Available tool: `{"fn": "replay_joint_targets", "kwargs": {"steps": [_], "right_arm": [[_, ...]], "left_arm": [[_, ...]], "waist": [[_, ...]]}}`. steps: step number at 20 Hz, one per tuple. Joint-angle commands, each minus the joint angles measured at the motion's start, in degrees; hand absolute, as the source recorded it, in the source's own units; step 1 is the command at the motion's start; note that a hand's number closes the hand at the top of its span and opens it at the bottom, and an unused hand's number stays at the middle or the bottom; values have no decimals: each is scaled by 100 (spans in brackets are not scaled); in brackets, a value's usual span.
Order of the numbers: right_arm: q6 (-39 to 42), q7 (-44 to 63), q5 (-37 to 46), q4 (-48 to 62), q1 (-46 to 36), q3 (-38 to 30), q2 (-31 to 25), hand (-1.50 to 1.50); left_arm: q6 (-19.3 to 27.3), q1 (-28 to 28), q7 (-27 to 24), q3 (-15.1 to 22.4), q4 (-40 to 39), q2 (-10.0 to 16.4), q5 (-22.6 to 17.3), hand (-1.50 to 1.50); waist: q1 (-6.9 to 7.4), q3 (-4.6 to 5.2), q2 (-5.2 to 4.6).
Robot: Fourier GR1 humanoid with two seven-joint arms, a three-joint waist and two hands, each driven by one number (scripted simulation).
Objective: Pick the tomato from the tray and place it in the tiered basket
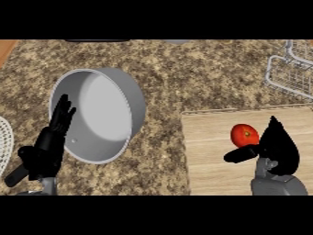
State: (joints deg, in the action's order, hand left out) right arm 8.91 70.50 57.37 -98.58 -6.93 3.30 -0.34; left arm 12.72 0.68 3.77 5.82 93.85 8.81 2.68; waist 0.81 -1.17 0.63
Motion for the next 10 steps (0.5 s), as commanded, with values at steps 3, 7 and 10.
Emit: {"fn": "replay_joint_targets", "kwargs": {"steps": [3,7,10], "right_arm": [[356,1113,-223,273,-260,-125,32,-150],[323,1071,-264,590,-556,-353,33,-150],[113,913,-230,625,-336,-287,33,150]], "left_arm": [[-43,519,270,148,-768,-118,58,0],[-42,450,189,61,-841,-149,31,0],[-97,568,-59,33,-939,-153,15,0]], "waist": [[-46,129,-108],[-8,133,-129],[-37,135,-118]]}}
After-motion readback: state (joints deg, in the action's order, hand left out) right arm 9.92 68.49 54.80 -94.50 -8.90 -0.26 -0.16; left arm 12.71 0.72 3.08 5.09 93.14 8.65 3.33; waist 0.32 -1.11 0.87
